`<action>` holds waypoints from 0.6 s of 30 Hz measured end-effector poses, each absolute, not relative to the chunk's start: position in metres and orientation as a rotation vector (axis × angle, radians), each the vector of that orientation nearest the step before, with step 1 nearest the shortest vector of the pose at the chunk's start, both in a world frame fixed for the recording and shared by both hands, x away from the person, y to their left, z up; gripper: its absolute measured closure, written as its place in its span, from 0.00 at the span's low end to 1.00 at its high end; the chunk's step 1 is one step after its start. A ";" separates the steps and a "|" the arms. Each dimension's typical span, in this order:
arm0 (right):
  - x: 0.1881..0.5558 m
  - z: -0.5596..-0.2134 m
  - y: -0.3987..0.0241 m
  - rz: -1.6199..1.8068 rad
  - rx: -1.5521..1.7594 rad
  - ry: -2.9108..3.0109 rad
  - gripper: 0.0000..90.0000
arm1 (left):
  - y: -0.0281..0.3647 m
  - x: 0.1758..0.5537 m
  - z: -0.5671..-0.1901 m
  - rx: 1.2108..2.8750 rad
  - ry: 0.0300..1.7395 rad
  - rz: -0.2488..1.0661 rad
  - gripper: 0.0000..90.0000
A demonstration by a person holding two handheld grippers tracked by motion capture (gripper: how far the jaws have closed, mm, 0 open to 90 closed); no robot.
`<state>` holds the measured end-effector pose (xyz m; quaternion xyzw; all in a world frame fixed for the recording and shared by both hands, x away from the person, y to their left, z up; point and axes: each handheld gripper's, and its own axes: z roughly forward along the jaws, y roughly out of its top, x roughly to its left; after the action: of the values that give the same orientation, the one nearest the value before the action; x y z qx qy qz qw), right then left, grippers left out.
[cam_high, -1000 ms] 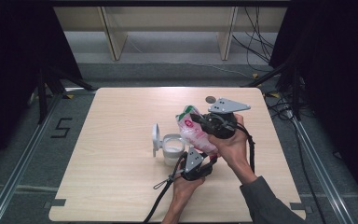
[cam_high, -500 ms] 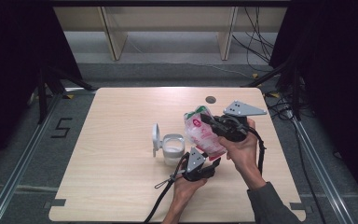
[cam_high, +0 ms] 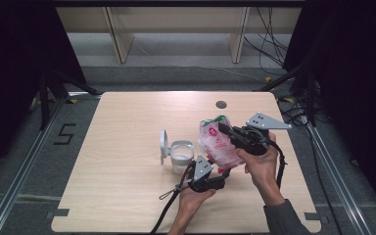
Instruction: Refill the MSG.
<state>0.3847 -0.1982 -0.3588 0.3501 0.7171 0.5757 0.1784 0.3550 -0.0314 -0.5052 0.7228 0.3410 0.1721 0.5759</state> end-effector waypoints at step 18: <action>0.384 -0.389 -0.215 1.669 1.064 1.985 1.00 | -0.015 0.327 -0.505 1.774 0.808 0.437 0.34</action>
<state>0.3836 -0.2145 -0.3888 0.3741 0.6980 0.5870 0.1683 0.3271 -0.0149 -0.5049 0.7467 0.3402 0.1839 0.5412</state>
